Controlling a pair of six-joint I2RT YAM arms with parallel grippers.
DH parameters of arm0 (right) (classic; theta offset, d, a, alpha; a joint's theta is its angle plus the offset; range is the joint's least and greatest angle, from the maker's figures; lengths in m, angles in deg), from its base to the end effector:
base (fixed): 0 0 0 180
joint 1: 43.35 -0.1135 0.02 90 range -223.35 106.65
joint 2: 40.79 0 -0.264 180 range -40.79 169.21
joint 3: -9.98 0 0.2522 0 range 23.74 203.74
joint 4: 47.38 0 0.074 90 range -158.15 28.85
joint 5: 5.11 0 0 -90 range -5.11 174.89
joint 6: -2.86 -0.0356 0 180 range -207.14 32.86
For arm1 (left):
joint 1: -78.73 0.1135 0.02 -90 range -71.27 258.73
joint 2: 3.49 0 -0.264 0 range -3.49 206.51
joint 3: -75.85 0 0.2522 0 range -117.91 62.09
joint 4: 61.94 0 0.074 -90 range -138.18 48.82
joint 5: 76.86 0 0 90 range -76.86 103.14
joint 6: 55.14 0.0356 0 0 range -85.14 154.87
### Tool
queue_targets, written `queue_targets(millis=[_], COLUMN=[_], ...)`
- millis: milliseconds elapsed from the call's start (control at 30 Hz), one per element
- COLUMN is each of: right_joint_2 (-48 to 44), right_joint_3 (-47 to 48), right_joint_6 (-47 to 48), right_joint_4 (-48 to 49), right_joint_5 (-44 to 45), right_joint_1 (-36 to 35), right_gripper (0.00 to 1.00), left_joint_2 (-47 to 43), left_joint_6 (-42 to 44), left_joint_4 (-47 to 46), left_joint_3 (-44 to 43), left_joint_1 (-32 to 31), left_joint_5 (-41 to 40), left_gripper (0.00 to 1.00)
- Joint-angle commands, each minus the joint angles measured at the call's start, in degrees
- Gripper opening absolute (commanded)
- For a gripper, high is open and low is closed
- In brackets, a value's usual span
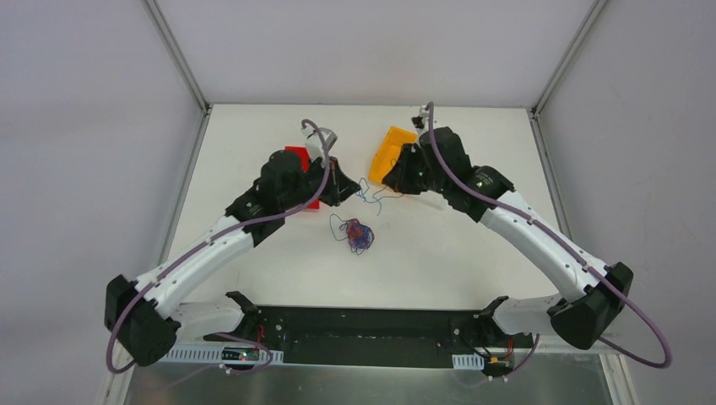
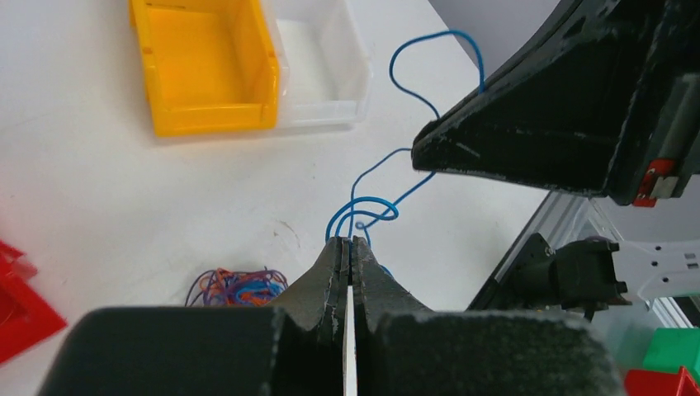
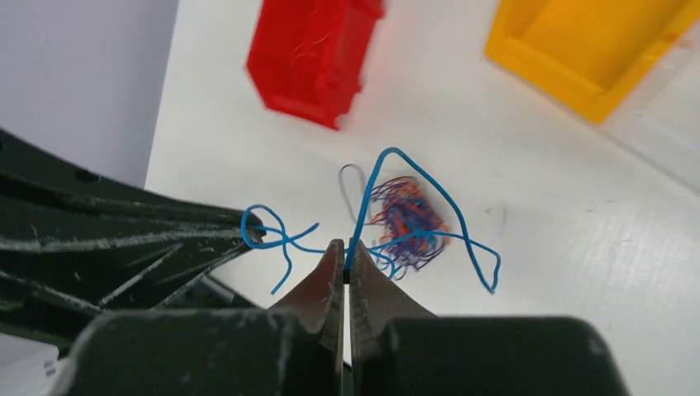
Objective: Untangle the cables
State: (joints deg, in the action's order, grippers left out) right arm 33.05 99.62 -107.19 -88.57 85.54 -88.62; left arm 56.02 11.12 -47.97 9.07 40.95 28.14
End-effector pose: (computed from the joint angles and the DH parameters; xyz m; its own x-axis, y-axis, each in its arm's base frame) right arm 0.2031 0.2045 0.3887 -0.5245 -0.0424 -0.8503 -0.5571 0.7723 0.3052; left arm 0.1871 -0.1567 0.3603 -0.4044 -0.1785 -0.8970 0.6905 0.5835 -0.4275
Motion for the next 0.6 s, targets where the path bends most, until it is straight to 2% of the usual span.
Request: queue_targets(millis=[0,167,333,567], right_joint_2=[2.2,7.7,15.9,25.5], right_joint_3=[0.5,2.6,6.7,11.3], right_joint_6=[-2.8,-0.4,0.3,0.6], right_joint_4=[-1.9,-1.9,-2.1,-0.1], right_joint_5=[-2.1,-2.8,-4.0,-7.9], right_joint_1=[8.4,16.2,22.9,30.4], right_gripper=[0.00,0.00,0.00,0.00], left_joint_2=[12.6,31.8,47.1,61.4], left_joint_6=[-2.2,-2.5,-2.5,-4.0], left_joint_4=[-11.4,-15.8,-16.7,-14.4], left_joint_3=[-5.5,-17.7,-31.7,-46.8], left_joint_1=[0.2,-0.2,-0.5,-1.1], left_joint_5=[3.6,7.0,8.6,10.1], left_gripper=[0.00,0.00,0.00,0.00])
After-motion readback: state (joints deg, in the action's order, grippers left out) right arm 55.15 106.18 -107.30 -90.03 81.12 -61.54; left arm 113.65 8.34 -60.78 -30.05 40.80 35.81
